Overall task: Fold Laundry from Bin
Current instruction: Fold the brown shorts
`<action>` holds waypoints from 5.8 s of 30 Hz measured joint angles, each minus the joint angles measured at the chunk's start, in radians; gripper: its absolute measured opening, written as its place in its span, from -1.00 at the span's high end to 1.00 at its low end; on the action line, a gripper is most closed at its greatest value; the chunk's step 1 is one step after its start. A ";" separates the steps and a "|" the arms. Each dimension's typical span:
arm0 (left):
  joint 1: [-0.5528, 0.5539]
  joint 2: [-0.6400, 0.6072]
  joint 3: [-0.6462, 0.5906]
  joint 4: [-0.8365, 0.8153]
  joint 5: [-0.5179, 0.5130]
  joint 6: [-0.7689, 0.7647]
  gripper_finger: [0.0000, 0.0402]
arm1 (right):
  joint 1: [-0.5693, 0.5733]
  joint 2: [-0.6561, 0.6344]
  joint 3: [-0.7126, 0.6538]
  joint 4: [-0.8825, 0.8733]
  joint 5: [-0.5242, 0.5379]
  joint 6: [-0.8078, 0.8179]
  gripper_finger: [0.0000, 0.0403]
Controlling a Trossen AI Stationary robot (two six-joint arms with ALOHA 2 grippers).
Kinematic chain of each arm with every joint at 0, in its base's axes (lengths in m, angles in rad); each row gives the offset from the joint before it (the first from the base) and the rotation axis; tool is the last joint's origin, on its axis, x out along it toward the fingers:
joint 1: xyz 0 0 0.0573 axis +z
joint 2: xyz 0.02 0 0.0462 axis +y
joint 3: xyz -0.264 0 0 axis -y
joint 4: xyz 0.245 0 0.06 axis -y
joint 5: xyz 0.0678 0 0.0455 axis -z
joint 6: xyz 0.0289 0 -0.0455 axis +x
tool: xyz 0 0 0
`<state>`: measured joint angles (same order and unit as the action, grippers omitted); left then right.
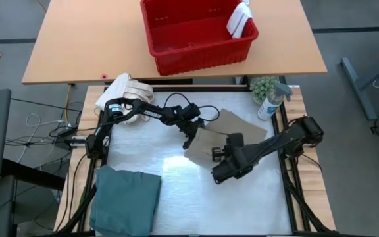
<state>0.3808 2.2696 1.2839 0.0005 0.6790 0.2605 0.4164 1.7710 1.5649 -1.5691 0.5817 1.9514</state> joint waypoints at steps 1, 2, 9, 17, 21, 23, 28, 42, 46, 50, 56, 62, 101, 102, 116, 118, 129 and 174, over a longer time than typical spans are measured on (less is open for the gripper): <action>0.000 0.000 0.000 0.000 0.002 -0.001 1.00 | -0.009 -0.011 -0.011 0.000 0.000 -0.018 0.67; 0.000 0.000 0.000 0.000 0.007 -0.003 1.00 | -0.019 -0.020 -0.023 0.000 0.000 -0.038 0.67; -0.008 0.000 0.000 0.000 0.015 -0.008 1.00 | -0.110 -0.045 -0.072 -0.001 0.000 -0.178 0.67; -0.012 0.000 0.000 0.000 0.016 -0.007 1.00 | -0.212 -0.046 -0.116 0.001 0.019 -0.290 0.67; -0.012 0.000 0.000 0.000 0.016 -0.008 1.00 | -0.250 -0.049 -0.155 0.001 0.022 -0.311 0.67; -0.013 0.000 0.000 0.002 0.016 -0.013 1.00 | -0.269 -0.051 -0.184 0.002 0.023 -0.326 0.67; -0.014 0.000 0.000 0.009 0.016 -0.029 1.00 | -0.303 -0.053 -0.256 0.006 0.023 -0.330 0.67; -0.042 0.000 0.000 0.015 0.047 -0.037 1.00 | -0.404 -0.053 -0.356 0.012 0.103 -0.360 0.67; -0.057 0.000 0.000 0.016 0.037 -0.038 1.00 | -0.467 -0.053 -0.356 0.052 0.102 -0.432 0.67; -0.063 0.000 0.000 0.020 0.029 -0.046 1.00 | -0.531 -0.051 -0.356 0.100 0.123 -0.526 0.67; -0.063 0.000 0.000 0.021 0.029 -0.045 1.00 | -0.632 -0.051 -0.394 0.228 0.108 -0.713 0.67; -0.064 0.000 0.000 0.021 0.030 -0.046 1.00 | -0.688 -0.051 -0.513 0.398 0.036 -0.782 0.67; -0.067 0.000 0.000 0.030 0.042 -0.073 1.00 | -0.747 -0.466 -0.592 0.720 -0.061 -1.029 -0.40; -0.067 0.000 0.000 0.031 0.043 -0.077 1.00 | -0.724 -0.465 -0.590 0.782 -0.078 -1.045 -0.36; -0.067 -0.028 -0.001 0.010 0.047 -0.115 1.00 | -0.541 -0.171 -0.592 0.755 0.051 -0.798 0.89; -0.067 -0.033 -0.002 -0.004 0.048 -0.127 1.00 | -0.541 -0.126 -0.592 0.747 0.035 -0.797 0.91; -0.066 -0.167 -0.013 -0.391 -0.093 -0.227 1.00 | -0.530 0.059 -0.584 0.788 -0.027 -0.851 0.93; 0.159 -0.218 -0.020 -0.488 -0.006 -0.263 0.79 | -0.537 0.076 -0.613 0.928 -0.057 -1.011 0.93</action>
<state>0.5401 2.0514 1.2640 -0.4878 0.6734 -0.0027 -0.1203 1.8468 0.9521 -0.6411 0.5250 0.9409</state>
